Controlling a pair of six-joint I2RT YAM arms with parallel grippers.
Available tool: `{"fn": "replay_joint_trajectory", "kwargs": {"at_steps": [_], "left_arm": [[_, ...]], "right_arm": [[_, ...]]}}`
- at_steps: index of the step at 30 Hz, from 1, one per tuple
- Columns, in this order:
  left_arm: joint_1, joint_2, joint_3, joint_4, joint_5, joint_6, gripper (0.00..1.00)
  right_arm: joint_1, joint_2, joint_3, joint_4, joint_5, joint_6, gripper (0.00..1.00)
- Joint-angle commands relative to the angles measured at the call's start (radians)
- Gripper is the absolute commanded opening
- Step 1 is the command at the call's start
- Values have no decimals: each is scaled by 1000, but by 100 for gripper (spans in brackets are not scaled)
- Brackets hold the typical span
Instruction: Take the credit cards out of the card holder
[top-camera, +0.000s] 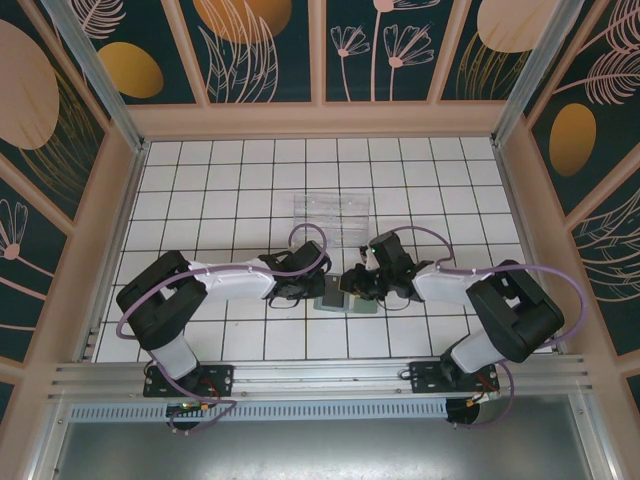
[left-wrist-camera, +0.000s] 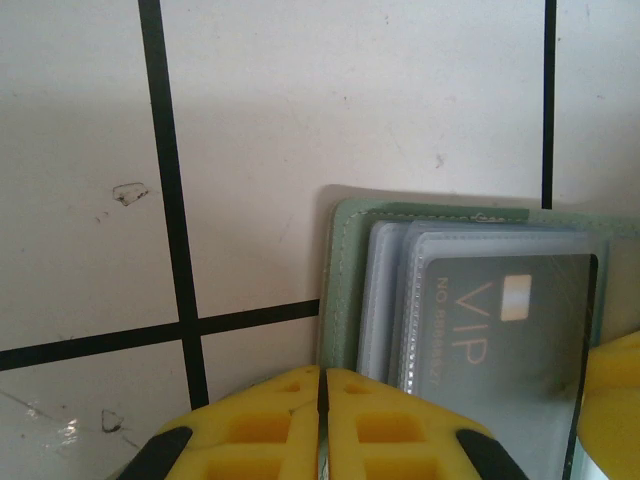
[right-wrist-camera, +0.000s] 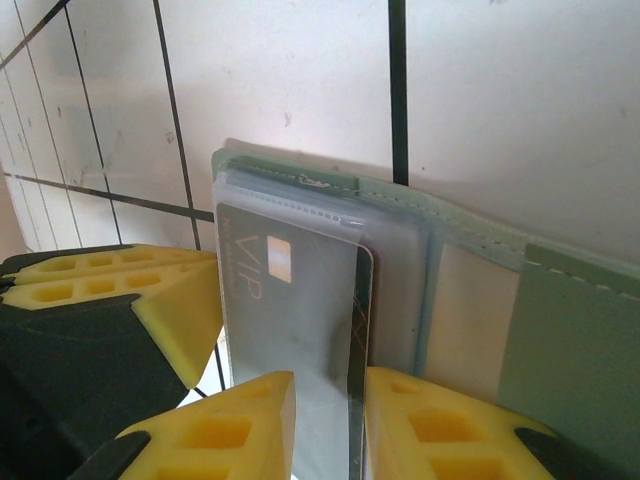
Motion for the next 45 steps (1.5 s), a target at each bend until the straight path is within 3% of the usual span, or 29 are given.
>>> {"fn": "replay_joint_trajectory", "kwargs": {"at_steps": [1, 9, 18, 29, 45], "left_arm": [[1, 47, -20, -18, 20, 1, 9], [0, 50, -16, -18, 23, -2, 9], [0, 45, -21, -18, 26, -9, 9], [0, 41, -32, -10, 26, -18, 9], [21, 28, -103, -13, -1, -18, 8]], "right_arm": [[12, -40, -29, 100, -61, 22, 25], [12, -75, -101, 254, -112, 32, 25], [16, 11, -114, 379, -150, 44, 27], [32, 75, -88, 415, -171, 45, 28], [27, -14, -124, 385, -161, 37, 23]]}}
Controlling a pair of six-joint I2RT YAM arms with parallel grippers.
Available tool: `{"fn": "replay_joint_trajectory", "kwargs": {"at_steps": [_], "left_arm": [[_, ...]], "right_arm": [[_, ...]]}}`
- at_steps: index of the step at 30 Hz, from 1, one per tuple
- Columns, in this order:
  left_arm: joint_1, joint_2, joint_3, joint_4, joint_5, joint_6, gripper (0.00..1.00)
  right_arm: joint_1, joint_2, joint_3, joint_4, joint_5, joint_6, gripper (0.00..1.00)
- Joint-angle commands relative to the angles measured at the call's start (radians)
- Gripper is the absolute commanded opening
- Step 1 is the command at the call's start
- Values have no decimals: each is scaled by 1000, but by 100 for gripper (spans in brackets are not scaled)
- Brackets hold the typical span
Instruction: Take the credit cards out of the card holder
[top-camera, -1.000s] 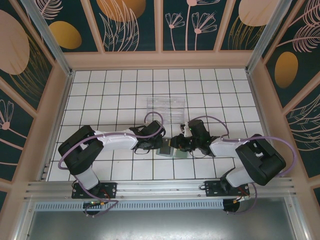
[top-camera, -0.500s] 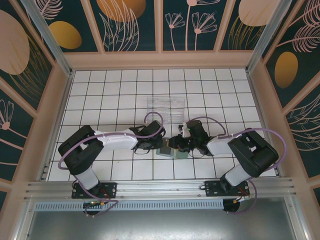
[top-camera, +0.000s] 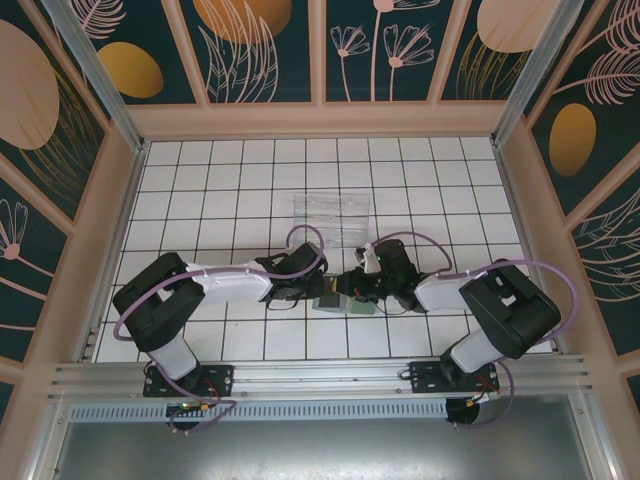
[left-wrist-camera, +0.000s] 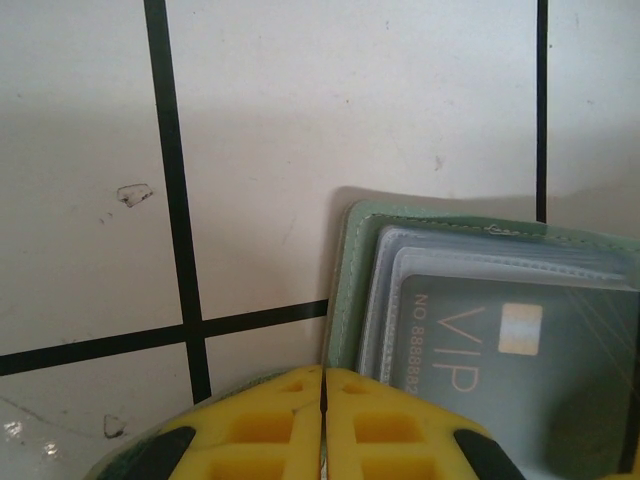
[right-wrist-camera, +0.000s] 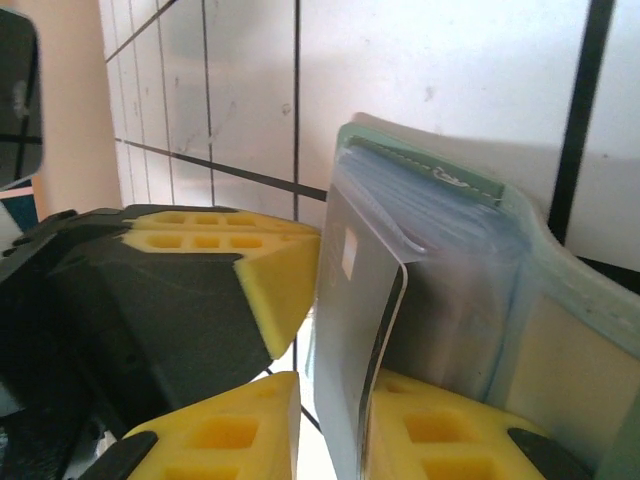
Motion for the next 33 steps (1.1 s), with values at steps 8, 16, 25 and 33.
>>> {"fn": "replay_joint_trajectory", "kwargs": {"at_steps": [8, 16, 25, 33], "left_arm": [[14, 58, -68, -72, -6, -16, 9], [17, 58, -66, -73, -4, -13, 9], [16, 57, -66, -75, -4, -13, 9], [18, 62, -64, -74, -1, -14, 9]], "right_arm": [[13, -104, -40, -3, -25, -15, 22], [-4, -145, -62, -44, -8, -27, 21], [-22, -171, -83, -72, 3, -32, 20], [-30, -179, -97, -68, 2, -34, 17]]}}
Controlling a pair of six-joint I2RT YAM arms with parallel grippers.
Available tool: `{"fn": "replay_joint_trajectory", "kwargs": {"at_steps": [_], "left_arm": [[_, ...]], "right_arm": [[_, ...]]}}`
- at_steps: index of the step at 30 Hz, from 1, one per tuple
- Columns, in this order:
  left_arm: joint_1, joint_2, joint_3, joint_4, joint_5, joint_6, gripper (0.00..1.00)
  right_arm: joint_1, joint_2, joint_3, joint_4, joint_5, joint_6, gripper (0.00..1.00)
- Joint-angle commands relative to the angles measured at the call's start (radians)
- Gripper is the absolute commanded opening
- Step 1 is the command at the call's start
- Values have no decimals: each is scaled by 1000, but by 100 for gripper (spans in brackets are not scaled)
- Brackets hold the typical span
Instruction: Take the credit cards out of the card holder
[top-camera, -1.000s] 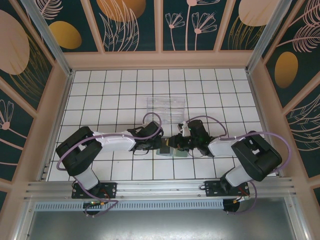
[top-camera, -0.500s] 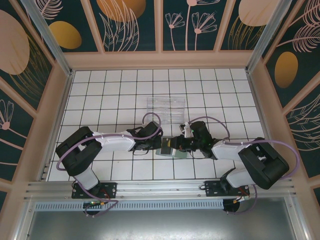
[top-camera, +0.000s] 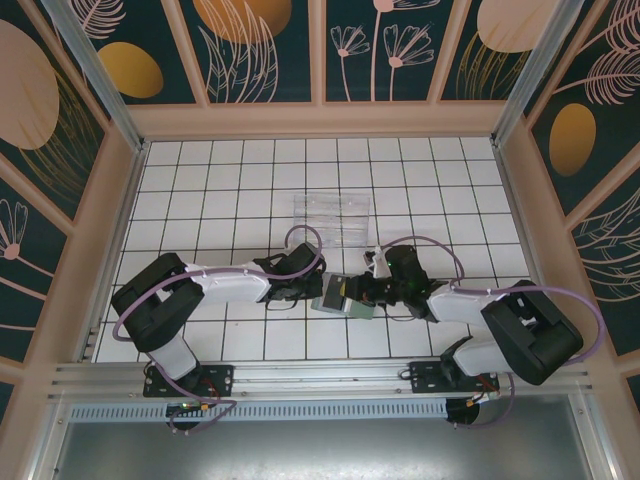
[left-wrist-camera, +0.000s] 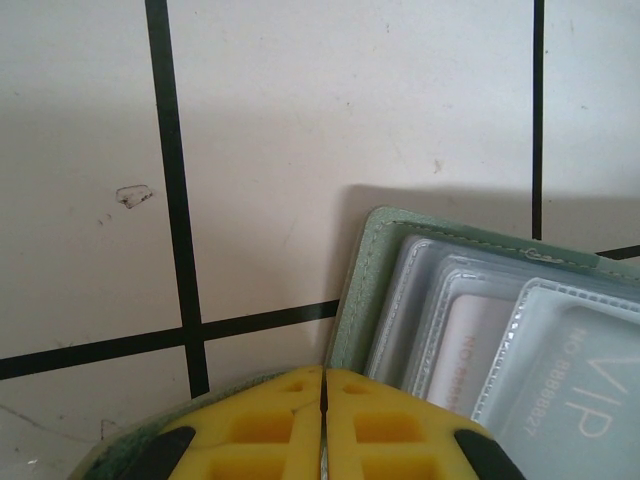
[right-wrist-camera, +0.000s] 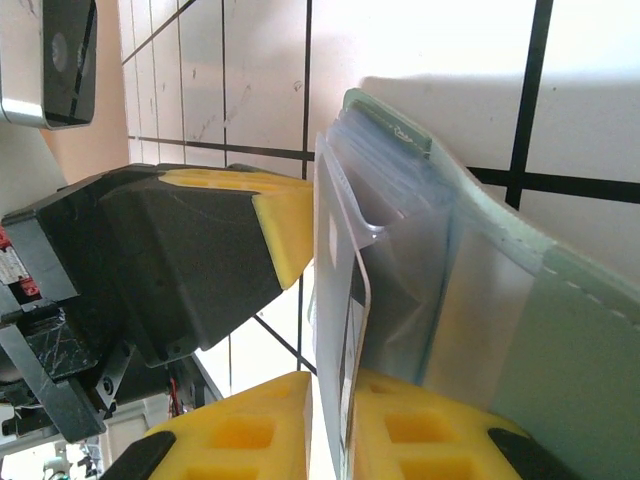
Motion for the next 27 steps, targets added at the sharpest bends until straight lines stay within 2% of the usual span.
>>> {"fn": "replay_joint_trajectory", "kwargs": {"at_steps": [1, 8, 17, 23, 27], "left_arm": [[10, 68, -46, -102, -13, -7, 8], [11, 70, -44, -102, -12, -6, 9], [12, 56, -27, -116, -19, 1, 9], [12, 40, -10, -125, -20, 9, 9], [12, -6, -5, -88, -2, 40, 12]], "right_arm": [[-8, -19, -15, -3, -1, -22, 17], [-17, -45, -22, -25, 23, -25, 14], [-28, -46, -14, -56, 20, -51, 1], [-29, -8, 56, -219, 16, -160, 0], [-29, 36, 93, -259, -12, -205, 0]]}}
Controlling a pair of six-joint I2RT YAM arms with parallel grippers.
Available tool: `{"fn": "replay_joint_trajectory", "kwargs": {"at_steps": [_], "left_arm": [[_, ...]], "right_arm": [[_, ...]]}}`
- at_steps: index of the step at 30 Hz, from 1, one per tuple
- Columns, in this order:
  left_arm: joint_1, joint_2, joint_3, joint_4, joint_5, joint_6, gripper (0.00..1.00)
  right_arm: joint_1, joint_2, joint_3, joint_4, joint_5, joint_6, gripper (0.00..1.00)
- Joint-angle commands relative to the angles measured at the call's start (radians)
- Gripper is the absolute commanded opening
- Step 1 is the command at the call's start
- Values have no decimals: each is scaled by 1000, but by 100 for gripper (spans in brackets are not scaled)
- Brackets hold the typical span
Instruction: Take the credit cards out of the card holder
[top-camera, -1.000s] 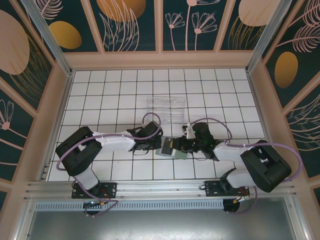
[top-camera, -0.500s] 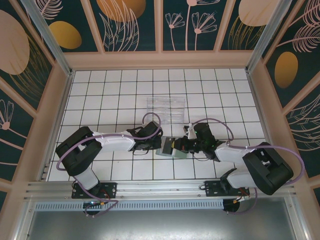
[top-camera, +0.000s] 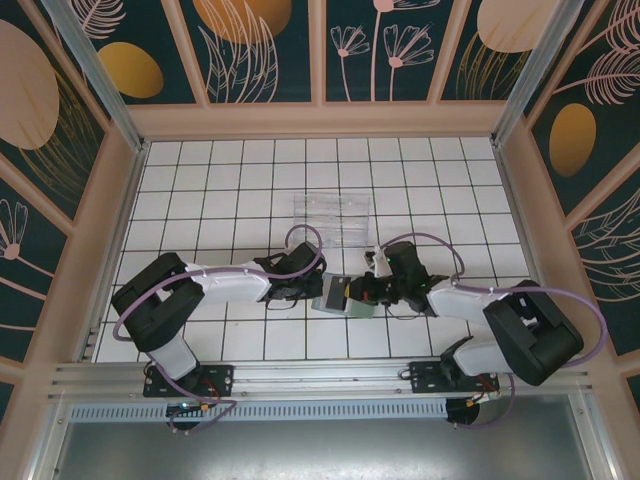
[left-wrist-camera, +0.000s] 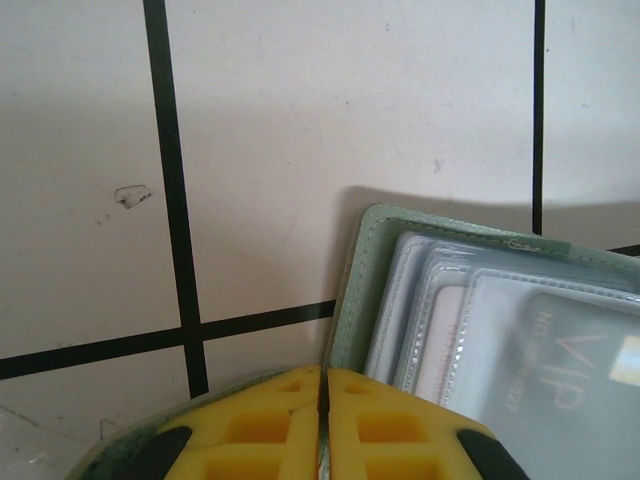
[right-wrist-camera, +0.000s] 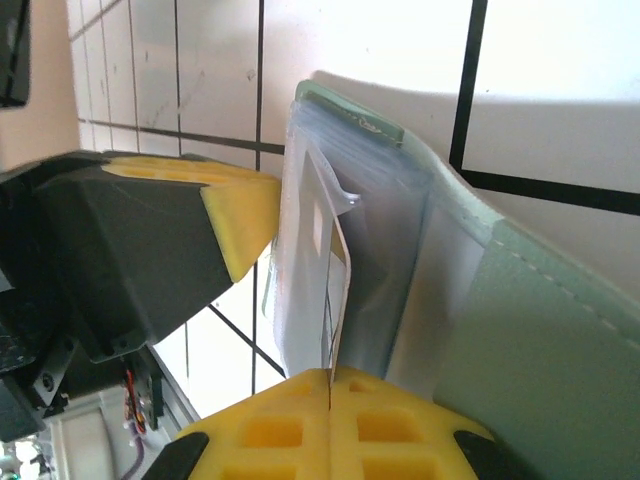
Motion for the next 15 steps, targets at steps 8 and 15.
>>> {"fn": "replay_joint_trajectory", "kwargs": {"at_steps": [8, 15], "left_arm": [[4, -35, 35, -108, 13, 63, 20], [-9, 16, 68, -140, 10, 68, 32]], "right_arm": [[-4, 110, 83, -90, -32, -86, 0], [-5, 105, 83, -96, -31, -82, 0]]}}
